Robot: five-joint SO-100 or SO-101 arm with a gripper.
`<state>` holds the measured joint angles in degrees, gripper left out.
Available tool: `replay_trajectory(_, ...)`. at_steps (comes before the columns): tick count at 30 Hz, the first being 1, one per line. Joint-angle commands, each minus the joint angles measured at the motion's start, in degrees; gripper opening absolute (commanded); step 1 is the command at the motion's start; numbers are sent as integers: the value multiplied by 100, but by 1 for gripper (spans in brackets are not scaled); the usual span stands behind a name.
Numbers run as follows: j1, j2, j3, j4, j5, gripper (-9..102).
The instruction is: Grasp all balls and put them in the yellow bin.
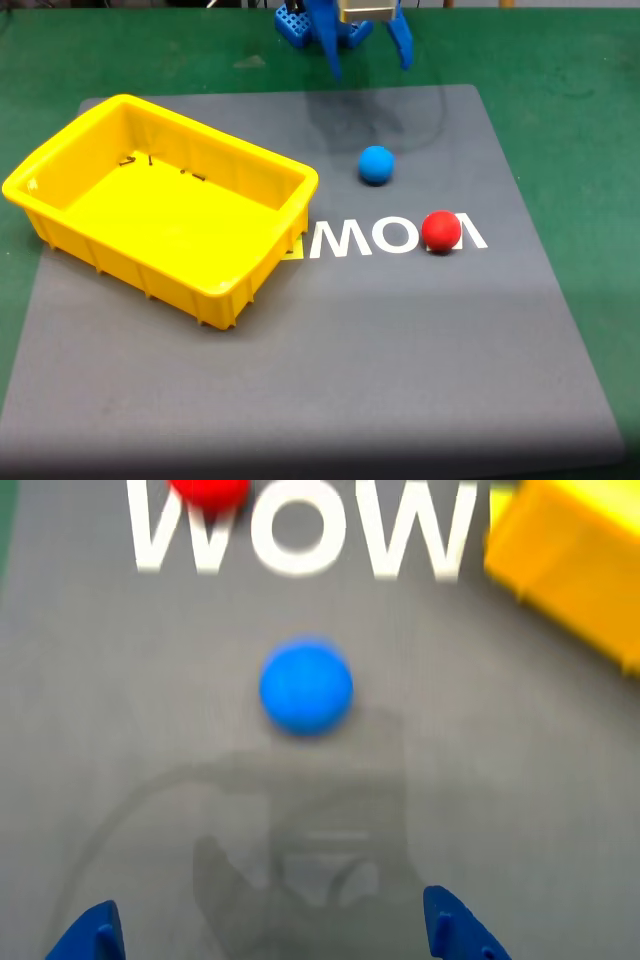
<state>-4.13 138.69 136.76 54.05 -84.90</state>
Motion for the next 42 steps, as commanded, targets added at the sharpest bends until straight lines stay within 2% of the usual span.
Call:
replay_trajectory(1,-35,-800,-932,-598,44,35)
replay_trajectory(14,-26,-2285,-1222,-1450,-193,33)
replay_trajectory(42,18,-3551,-1512,-1872,-105,30)
